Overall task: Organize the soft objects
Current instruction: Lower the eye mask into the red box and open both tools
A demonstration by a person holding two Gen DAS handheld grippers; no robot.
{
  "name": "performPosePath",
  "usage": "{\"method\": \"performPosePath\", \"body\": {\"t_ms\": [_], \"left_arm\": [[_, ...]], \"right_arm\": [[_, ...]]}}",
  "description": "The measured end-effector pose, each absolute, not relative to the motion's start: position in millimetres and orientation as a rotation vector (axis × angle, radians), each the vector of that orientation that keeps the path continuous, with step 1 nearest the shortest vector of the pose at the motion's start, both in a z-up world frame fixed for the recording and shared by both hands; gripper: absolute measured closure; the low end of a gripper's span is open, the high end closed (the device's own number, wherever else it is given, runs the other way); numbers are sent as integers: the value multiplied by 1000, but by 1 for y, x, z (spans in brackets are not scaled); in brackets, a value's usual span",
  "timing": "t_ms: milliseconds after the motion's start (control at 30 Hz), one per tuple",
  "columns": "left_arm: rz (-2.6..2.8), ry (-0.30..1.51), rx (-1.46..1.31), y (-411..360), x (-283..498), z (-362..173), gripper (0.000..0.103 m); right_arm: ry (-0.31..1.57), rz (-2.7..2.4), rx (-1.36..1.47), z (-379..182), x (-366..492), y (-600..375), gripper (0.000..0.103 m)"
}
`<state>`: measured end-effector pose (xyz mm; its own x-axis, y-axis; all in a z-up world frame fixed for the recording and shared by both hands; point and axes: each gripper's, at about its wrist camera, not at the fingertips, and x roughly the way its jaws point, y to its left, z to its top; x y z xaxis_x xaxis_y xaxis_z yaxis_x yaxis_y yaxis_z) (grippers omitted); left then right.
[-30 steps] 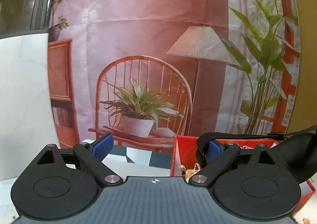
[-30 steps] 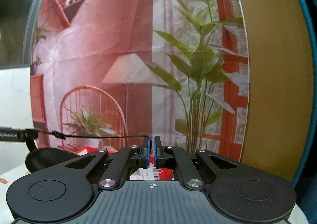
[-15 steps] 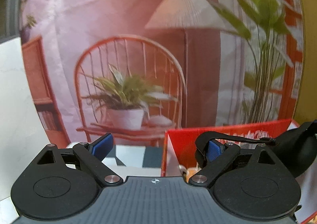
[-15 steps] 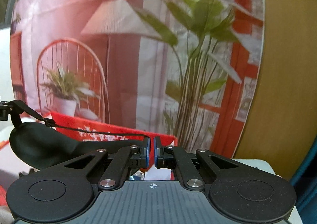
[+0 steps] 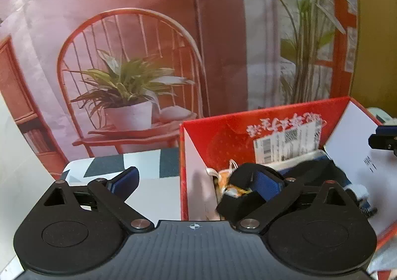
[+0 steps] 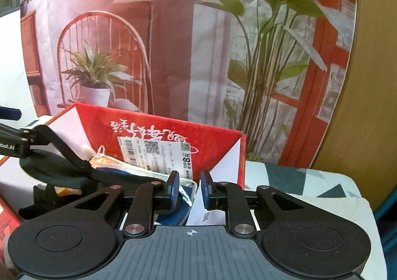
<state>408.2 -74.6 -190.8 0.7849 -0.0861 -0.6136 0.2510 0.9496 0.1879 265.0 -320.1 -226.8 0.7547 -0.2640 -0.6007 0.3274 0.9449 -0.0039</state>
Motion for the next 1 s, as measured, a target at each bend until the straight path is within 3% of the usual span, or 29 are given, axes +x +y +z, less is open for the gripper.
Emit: {"method": "performPosePath", "body": {"t_ms": [67,133,267,533,1000], "left_arm": [[-189,649,284,-74,405,-188,3],[-198,673,297,-74,403,-185,1],[-197,666,299,-69,390,-177,1],[-209,671,212,-56,358,-162,0],[-213,692,98,-29,285,-166,0]], "right_arm": [[641,-321,100,-225,261,-316,73],[638,-321,101,-222,257,-313,56],[632,-323,103,-217,248,-306,45],[592,-331,143,-205,220,-291,0],[552,-368,224,-200,167,-273,0]]}}
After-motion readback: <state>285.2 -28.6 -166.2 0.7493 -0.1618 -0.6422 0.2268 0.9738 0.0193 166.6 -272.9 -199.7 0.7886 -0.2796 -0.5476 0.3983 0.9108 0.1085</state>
